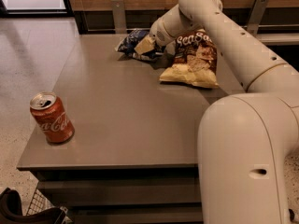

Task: Move blue chip bag near coke can

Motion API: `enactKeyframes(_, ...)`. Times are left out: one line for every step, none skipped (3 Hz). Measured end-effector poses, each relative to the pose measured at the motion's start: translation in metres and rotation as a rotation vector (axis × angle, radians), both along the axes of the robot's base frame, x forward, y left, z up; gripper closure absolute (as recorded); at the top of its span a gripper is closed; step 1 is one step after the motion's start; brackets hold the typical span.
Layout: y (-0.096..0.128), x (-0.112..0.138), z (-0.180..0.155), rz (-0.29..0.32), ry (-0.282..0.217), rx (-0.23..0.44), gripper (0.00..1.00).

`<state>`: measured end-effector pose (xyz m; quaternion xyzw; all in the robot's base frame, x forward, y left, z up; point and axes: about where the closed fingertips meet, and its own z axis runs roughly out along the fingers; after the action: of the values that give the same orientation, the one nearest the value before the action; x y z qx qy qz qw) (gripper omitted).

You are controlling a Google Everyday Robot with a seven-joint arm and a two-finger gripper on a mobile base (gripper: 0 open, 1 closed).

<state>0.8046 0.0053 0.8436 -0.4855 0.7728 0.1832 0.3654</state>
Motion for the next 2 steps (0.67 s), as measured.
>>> enactKeyframes(0.001,-0.002,0.006,0.0,-0.007,-0.014,1.0)
enactKeyframes(-0.003,-0.012,0.032,-0.01,-0.036,-0.05,1.0)
